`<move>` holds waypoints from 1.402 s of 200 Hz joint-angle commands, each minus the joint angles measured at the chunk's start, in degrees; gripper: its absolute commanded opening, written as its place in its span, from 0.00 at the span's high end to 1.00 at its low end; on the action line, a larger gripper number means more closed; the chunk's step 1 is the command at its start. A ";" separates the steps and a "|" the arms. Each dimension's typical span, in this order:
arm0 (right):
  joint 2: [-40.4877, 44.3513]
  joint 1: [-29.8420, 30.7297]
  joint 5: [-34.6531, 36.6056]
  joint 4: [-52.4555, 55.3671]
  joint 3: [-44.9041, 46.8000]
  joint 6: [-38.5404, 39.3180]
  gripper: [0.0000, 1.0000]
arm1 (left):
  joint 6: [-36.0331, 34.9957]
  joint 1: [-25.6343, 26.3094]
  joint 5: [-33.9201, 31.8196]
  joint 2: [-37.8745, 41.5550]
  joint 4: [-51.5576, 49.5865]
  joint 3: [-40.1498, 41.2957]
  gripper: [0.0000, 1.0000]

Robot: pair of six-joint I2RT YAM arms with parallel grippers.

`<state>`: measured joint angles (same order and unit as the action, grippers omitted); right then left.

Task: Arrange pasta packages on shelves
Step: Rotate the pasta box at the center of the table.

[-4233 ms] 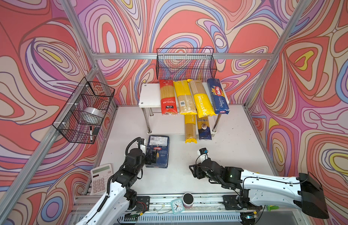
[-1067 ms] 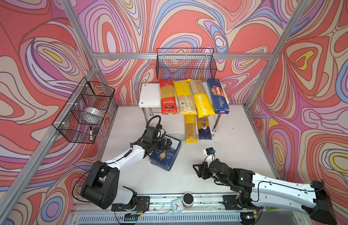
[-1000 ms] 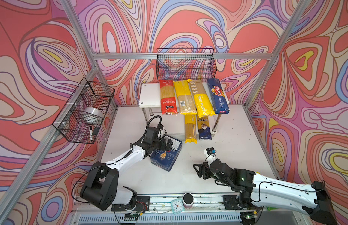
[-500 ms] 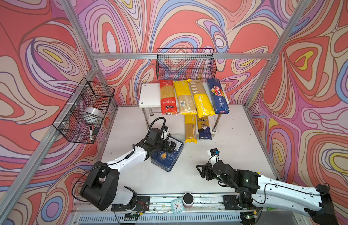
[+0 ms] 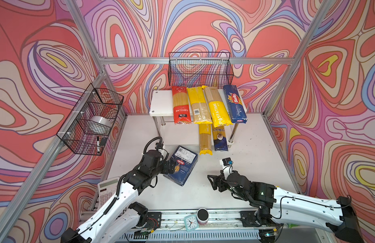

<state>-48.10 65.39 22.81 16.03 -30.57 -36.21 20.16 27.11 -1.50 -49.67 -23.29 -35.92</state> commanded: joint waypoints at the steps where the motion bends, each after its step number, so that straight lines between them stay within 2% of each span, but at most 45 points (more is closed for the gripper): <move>1: 1.41 0.01 -1.19 -1.51 -1.75 1.55 0.09 | 0.09 0.22 -1.16 -4.11 3.97 0.07 0.00; 39: 2.66 0.01 -1.44 8.31 -3.46 -2.59 0.08 | -1.21 0.23 4.48 -14.42 14.24 -1.75 0.00; 87: 9.45 0.01 -1.36 9.90 -0.49 -4.46 0.08 | -4.88 0.27 8.27 -23.83 22.54 -4.40 0.00; 154: 7.73 0.01 -3.38 9.41 0.11 -5.77 0.07 | -8.30 0.33 12.98 -31.64 28.82 -6.79 0.00; 208: 7.44 0.01 -4.11 10.74 -0.10 -6.46 0.06 | -9.92 1.87 21.07 -33.12 31.96 -6.08 0.00; 241: 7.71 0.01 -5.37 10.77 0.86 -6.52 0.05 | -11.15 4.72 23.00 -31.38 33.40 -3.26 0.00; 260: 5.79 0.01 -5.60 11.75 0.34 -6.25 0.05 | -10.92 4.87 21.87 -28.35 31.84 -1.33 0.00; 280: 2.21 0.01 -6.07 11.92 -1.25 -5.24 0.04 | -12.05 4.88 16.43 -22.82 22.06 -2.47 0.00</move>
<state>-42.57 65.34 17.67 26.70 -30.74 -42.46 9.76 31.99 18.81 -78.46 7.51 -38.15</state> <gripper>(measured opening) 0.952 0.994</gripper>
